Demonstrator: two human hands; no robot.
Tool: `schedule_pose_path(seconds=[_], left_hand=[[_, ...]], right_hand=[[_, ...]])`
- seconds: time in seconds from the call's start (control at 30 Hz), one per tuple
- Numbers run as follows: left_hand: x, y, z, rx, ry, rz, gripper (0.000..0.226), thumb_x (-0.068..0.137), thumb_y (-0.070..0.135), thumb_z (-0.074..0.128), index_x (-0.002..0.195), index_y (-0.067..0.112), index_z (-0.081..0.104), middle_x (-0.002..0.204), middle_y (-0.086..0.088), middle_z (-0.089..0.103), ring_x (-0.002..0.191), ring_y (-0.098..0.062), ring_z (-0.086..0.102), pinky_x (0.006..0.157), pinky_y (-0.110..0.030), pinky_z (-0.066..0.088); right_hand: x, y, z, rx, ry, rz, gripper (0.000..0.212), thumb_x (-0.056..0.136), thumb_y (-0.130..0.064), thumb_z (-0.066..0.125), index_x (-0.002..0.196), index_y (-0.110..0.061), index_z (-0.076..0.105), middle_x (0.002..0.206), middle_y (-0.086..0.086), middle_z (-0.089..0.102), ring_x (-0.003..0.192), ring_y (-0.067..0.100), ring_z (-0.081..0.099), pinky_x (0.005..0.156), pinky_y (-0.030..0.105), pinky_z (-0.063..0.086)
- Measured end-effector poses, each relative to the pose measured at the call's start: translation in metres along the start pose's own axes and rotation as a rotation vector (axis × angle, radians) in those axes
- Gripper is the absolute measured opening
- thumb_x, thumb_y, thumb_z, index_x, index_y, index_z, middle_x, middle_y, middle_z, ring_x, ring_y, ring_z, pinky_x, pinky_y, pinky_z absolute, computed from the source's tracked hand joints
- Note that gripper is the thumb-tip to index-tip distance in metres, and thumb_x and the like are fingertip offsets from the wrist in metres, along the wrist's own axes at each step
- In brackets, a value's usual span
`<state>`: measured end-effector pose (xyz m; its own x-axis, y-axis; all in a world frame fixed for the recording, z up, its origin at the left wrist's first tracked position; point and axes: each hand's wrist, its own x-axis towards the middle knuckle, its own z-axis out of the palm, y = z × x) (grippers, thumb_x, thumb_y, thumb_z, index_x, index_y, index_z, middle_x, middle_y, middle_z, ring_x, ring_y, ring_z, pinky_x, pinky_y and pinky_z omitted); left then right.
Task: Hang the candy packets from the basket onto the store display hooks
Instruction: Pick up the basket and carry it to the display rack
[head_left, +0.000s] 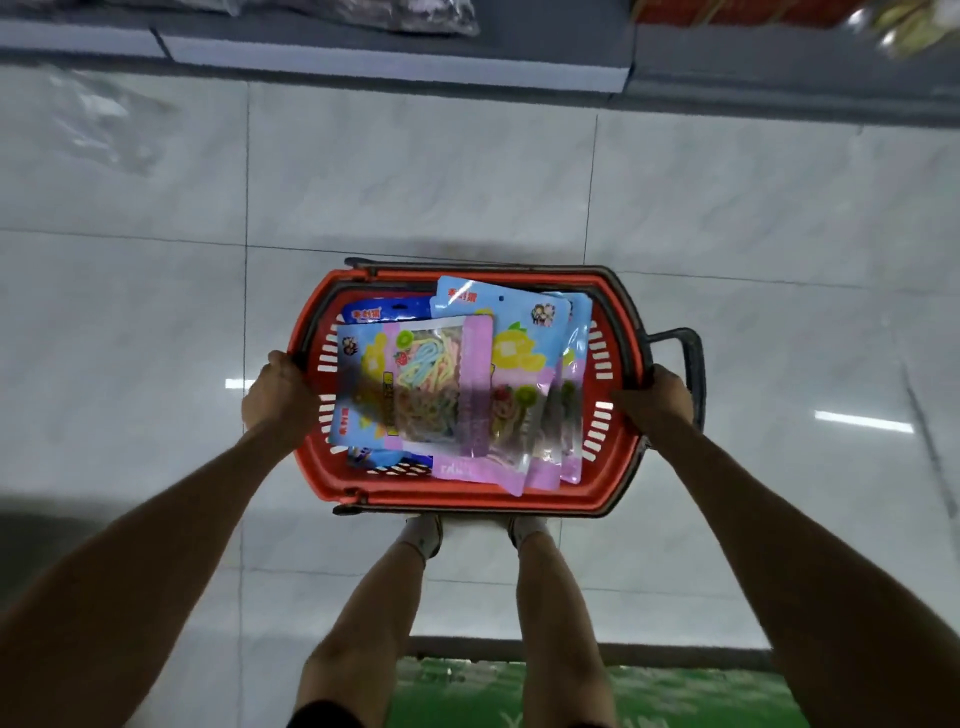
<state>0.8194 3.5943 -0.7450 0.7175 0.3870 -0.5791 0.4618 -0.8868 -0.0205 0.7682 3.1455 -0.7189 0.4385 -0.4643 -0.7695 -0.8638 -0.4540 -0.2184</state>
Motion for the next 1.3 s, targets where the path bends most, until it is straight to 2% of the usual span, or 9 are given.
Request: schedule_pose_path(seconds=[0.2,0.3,0.4,0.5,0.63,0.83,0.97,1.1,1.3], left_hand=[[-0.082,0.024,-0.098,0.041,-0.003,0.105,0.037,0.099,0.030,0.064,0.118,0.003,0.049,0.101,-0.017,0.069,0.083,-0.040,0.071,0.067,-0.044,0.056],[-0.132,0.050,-0.158,0.072,0.027,0.248,0.034,0.097,0.027,0.064,0.116,0.003,0.048,0.105,-0.020,0.069,0.091,-0.043,0.070,0.071,-0.044,0.054],[-0.179,0.085,-0.220,0.098,0.081,0.398,0.033,0.099,0.035,0.061,0.116,0.007,0.051,0.101,-0.009,0.069,0.088,-0.037,0.071,0.074,-0.042,0.059],[-0.228,0.130,-0.269,0.151,0.120,0.538,0.032,0.100,0.035,0.058,0.118,0.009,0.050,0.101,-0.011,0.071,0.084,-0.035,0.072,0.070,-0.042,0.060],[-0.292,0.198,-0.313,0.217,0.183,0.705,0.037,0.100,0.032,0.058,0.127,0.010,0.046,0.103,-0.015,0.068,0.087,-0.039,0.070,0.065,-0.040,0.050],[-0.385,0.317,-0.331,0.161,0.186,0.874,0.038,0.098,0.035,0.058,0.132,0.023,0.048,0.101,-0.011,0.072,0.085,-0.033,0.071,0.067,-0.042,0.059],[-0.447,0.401,-0.330,0.178,0.170,1.009,0.045,0.099,0.034,0.058,0.142,0.026,0.046,0.097,-0.009,0.073,0.081,-0.032,0.072,0.063,-0.039,0.059],[-0.507,0.488,-0.325,0.200,0.171,1.111,0.048,0.097,0.032,0.061,0.143,0.026,0.048,0.105,-0.012,0.073,0.092,-0.036,0.072,0.075,-0.043,0.061],[-0.597,0.617,-0.306,0.167,0.155,1.353,0.063,0.097,0.032,0.062,0.153,0.034,0.034,0.122,-0.016,0.070,0.105,-0.040,0.070,0.086,-0.047,0.057]], right_hand=[[-0.097,0.020,-0.077,0.099,0.049,0.032,0.052,0.086,-0.037,0.081,0.127,-0.009,0.065,0.113,0.014,0.075,0.081,0.025,0.061,0.076,0.034,0.053],[-0.158,0.037,-0.126,0.173,0.144,0.037,0.046,0.085,-0.033,0.080,0.120,-0.006,0.065,0.110,0.017,0.075,0.077,0.026,0.058,0.072,0.031,0.048],[-0.219,0.053,-0.177,0.243,0.203,0.055,0.040,0.088,-0.030,0.076,0.115,-0.004,0.065,0.105,0.019,0.074,0.075,0.027,0.056,0.071,0.032,0.045],[-0.270,0.078,-0.230,0.288,0.292,0.074,0.034,0.089,-0.029,0.073,0.109,-0.003,0.066,0.102,0.021,0.075,0.085,0.038,0.066,0.072,0.035,0.045],[-0.316,0.127,-0.293,0.325,0.392,0.102,0.034,0.090,-0.033,0.073,0.103,-0.002,0.068,0.099,0.023,0.075,0.092,0.042,0.070,0.071,0.037,0.047],[-0.351,0.209,-0.381,0.336,0.593,0.091,0.039,0.094,-0.032,0.066,0.107,0.001,0.051,0.099,0.026,0.072,0.089,0.045,0.070,0.072,0.042,0.051],[-0.365,0.259,-0.440,0.371,0.725,0.093,0.037,0.094,-0.029,0.064,0.110,-0.008,0.038,0.091,0.022,0.069,0.081,0.045,0.068,0.070,0.045,0.052],[-0.373,0.310,-0.501,0.352,0.830,0.102,0.054,0.093,-0.026,0.063,0.138,-0.012,0.036,0.094,0.021,0.072,0.084,0.044,0.070,0.068,0.043,0.050],[-0.380,0.385,-0.584,0.404,0.958,0.206,0.050,0.093,-0.030,0.066,0.135,-0.011,0.046,0.102,0.020,0.072,0.092,0.044,0.069,0.068,0.040,0.044]])
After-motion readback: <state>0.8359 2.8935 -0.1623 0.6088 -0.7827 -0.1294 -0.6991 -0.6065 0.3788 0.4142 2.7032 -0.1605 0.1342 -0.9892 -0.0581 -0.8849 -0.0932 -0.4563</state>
